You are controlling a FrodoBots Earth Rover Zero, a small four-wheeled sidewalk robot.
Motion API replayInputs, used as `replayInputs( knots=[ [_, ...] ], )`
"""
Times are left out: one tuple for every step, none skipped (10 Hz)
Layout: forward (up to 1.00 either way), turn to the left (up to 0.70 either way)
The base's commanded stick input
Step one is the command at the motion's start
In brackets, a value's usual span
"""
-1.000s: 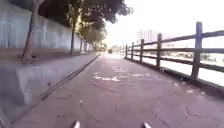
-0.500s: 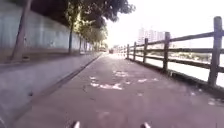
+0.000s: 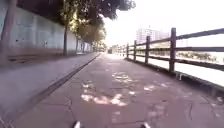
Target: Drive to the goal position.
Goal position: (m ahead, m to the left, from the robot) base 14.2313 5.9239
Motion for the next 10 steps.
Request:
replayInputs(
  knots=[
    [1.00, 0.00],
    [1.00, 0.00],
    [1.00, 0.00],
    [1.00, 0.00],
    [1.00, 0.00],
    [1.00, 0.00],
    [1.00, 0.00],
    [1.00, 0.00],
    [1.00, 0.00],
    [1.00, 0.00]
  ],
)
